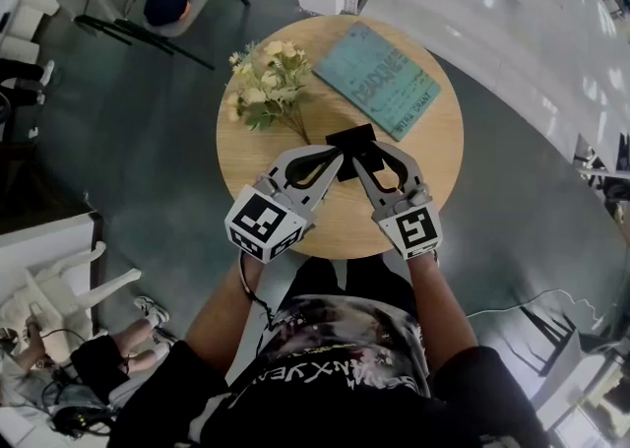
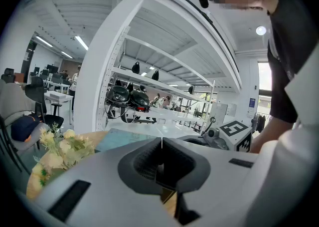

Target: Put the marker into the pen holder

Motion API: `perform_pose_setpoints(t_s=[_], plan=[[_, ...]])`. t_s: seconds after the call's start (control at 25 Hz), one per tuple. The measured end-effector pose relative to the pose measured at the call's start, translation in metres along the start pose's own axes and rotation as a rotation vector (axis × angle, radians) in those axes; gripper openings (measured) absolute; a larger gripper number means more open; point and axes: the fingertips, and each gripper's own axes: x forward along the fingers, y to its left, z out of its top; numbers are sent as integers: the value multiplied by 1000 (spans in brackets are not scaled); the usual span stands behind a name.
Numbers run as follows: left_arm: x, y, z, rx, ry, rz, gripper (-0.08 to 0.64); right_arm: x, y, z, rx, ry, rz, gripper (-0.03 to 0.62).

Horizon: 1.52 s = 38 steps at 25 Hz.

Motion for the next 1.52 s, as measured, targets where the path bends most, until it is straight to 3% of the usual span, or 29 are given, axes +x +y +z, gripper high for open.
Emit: perform_pose_setpoints(t_s=[0.2,0.68,1.24,1.52], plan=[[-2,-2,3,3,-6,-11,25,-3,0,7,-6,-4,-8,150],[-26,-18,24,35,-37,-35,25,-22,20,66,-44,-74,-26,152],[-100,-69,56,114,-98,-65,25,-78,90,141,-95,-146,-75,152],[-141,-100,63,118,-97,-79,25,-113,130,158,-111,-123,-96,152]])
